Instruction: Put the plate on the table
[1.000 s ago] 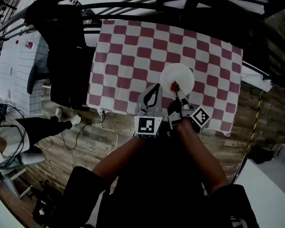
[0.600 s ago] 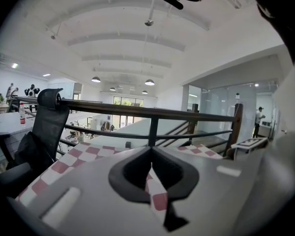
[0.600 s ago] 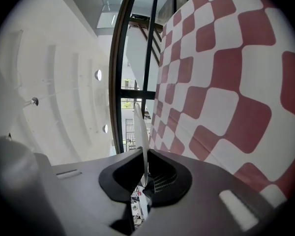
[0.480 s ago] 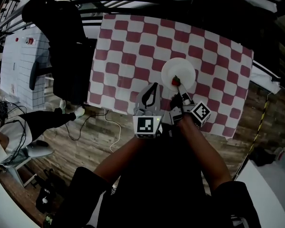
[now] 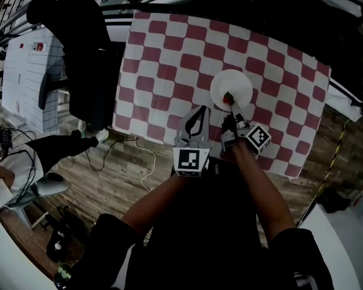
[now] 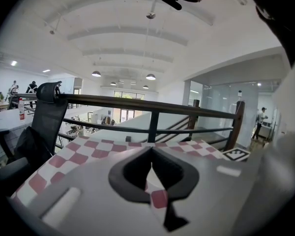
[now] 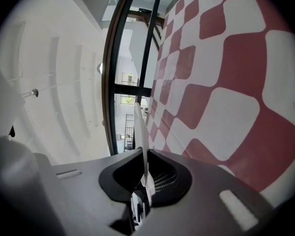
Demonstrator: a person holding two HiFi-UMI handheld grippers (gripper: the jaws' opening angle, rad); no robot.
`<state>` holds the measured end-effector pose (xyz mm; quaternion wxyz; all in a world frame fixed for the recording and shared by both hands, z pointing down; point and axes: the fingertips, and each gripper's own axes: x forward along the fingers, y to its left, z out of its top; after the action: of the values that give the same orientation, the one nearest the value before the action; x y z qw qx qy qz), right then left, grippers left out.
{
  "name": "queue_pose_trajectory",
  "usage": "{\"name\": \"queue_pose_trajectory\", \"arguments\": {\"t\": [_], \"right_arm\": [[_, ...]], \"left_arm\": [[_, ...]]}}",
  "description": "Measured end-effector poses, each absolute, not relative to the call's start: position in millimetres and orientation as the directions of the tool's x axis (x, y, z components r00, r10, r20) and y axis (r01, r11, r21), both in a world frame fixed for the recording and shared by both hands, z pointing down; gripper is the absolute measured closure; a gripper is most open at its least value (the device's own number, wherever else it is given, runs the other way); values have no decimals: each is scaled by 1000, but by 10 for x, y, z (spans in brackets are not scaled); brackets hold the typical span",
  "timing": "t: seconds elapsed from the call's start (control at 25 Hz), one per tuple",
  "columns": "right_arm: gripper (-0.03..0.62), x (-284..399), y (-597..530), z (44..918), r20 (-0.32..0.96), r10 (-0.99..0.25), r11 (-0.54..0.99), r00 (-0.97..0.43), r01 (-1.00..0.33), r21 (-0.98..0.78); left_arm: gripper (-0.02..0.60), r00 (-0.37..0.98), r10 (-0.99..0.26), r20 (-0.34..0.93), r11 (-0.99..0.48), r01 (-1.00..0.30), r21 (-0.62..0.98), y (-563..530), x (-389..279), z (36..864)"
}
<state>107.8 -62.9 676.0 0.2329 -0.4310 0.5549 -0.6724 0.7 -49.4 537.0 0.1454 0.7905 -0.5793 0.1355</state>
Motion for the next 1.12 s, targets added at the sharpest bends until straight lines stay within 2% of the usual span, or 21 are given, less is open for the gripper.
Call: {"name": "queue_pose_trajectory", "arguments": {"t": [0.28, 0.52, 0.64, 0.88, 1.12], "right_arm": [[577, 1009, -715, 6949, 269, -798, -243, -539, -122, -963], [577, 929, -684, 7163, 300, -781, -281, -547, -120, -952], [577, 920, -622, 7278, 354, -761, -332, -543, -144, -932], [577, 825, -625, 7363, 355, -754, -342, -552, -131, -931], [577, 795, -592, 7415, 389, -737, -344, -552, -188, -920]], "left_arm": [[572, 266, -874, 406, -260, -963, 73, -464, -87, 5402], [573, 256, -873, 416, -239, -967, 92, -434, -169, 5449], [573, 254, -871, 420, -233, -967, 101, -443, -204, 5446], [572, 235, -878, 416, -211, -972, 103, -477, -309, 5429], [573, 235, -868, 438, -202, -972, 121, -352, -375, 5476]]}}
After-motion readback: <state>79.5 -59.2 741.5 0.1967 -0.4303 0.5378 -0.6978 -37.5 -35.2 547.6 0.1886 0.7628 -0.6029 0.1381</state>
